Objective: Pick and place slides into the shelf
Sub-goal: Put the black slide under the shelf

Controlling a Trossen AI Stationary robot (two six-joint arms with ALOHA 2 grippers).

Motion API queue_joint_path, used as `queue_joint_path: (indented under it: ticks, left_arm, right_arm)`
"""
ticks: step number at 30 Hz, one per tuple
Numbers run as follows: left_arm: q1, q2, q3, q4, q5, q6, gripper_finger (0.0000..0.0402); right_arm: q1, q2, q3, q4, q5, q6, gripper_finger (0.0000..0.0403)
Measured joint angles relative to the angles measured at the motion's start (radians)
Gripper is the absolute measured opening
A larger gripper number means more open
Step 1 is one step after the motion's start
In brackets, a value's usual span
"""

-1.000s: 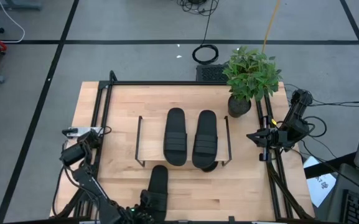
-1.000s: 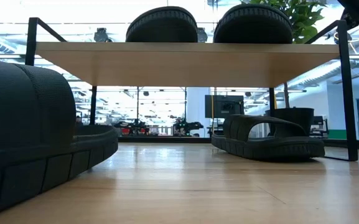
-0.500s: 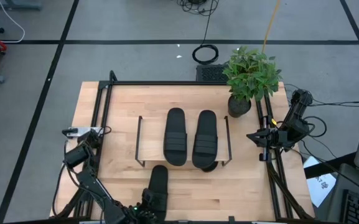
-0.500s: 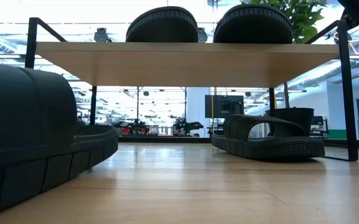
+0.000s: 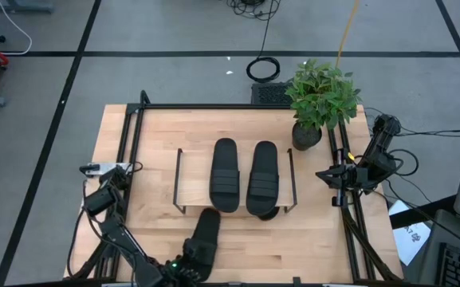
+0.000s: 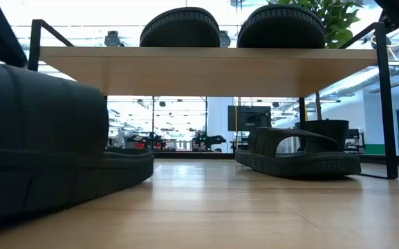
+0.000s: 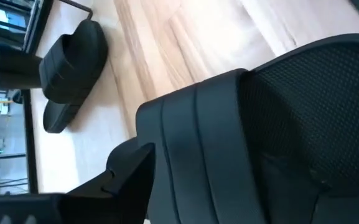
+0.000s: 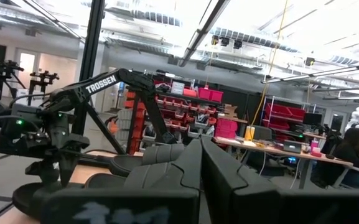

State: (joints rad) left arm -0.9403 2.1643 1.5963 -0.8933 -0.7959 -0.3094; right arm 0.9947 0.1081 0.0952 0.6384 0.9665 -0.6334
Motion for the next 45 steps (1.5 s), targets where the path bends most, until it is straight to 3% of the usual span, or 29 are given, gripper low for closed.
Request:
queue_joint_path:
  ticks: [9,13,17,21,23,27,34,45]
  left_arm:
    - [0.036,0.001,0.000,-0.015,-0.013,0.014,0.0255]
    - [0.064,0.002,-0.005,-0.046,0.067,-0.025,0.0240]
    - [0.099,0.001,-0.049,-0.051,0.096,-0.090,0.0164]
    - [0.106,0.001,-0.076,-0.053,0.101,-0.086,0.0042]
    - [0.106,0.001,-0.070,-0.061,0.100,-0.071,0.0015]
    - [0.093,0.003,-0.017,-0.119,0.086,-0.086,0.0010]
    - [0.079,0.003,0.113,-0.263,0.064,-0.245,0.0003]
    - [0.145,0.003,0.130,-0.296,0.027,-0.275,0.0001]
  right_arm:
    - [0.000,0.003,0.000,-0.001,0.000,0.008,0.0000]
    - [0.000,0.003,0.000,-0.001,0.000,0.008,0.0000]
    - [0.000,0.003,0.000,-0.001,0.000,0.008,0.0000]
    - [0.000,0.003,0.000,0.000,0.000,0.007,0.0000]
    - [0.000,0.003,0.000,0.000,0.000,0.006,0.0000]
    - [0.000,0.003,0.000,0.000,0.000,0.005,0.0000]
    - [0.000,0.003,0.000,0.000,0.000,0.006,0.0000]
    - [0.000,0.003,0.000,0.000,-0.002,0.011,0.0000]
